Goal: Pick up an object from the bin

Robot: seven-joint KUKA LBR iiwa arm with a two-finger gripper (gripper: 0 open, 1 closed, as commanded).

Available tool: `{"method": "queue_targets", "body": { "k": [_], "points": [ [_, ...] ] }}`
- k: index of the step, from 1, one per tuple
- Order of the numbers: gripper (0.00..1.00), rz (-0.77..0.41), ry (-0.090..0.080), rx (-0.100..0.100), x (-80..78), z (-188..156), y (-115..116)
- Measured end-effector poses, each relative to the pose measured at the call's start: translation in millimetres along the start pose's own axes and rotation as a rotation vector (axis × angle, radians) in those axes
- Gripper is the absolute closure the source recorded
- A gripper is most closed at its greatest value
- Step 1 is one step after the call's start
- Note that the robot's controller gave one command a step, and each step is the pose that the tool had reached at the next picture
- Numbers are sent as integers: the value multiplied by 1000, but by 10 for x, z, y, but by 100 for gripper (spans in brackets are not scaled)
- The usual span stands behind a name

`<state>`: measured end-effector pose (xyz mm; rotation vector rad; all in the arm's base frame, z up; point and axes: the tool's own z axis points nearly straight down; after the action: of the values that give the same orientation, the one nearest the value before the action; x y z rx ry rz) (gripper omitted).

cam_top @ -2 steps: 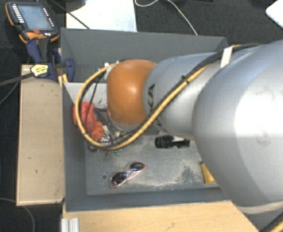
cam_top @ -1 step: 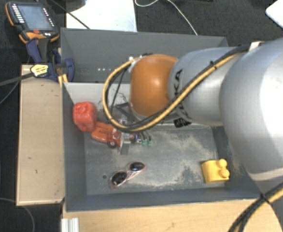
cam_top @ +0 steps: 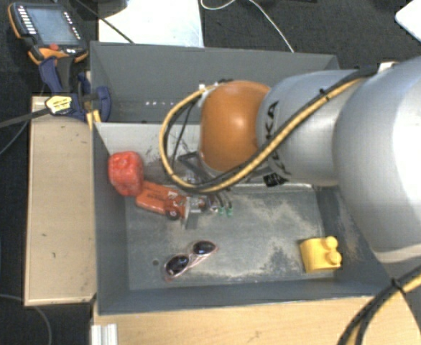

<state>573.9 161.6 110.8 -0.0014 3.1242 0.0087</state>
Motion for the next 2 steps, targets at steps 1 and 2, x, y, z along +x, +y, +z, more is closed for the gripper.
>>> {"method": "queue_targets", "body": {
  "k": [1, 2],
  "points": [
    [100, -208, -3, -3, -183, -330, -311],
    [100, -206, -3, -3, -182, -330, -311]
  ]
}}
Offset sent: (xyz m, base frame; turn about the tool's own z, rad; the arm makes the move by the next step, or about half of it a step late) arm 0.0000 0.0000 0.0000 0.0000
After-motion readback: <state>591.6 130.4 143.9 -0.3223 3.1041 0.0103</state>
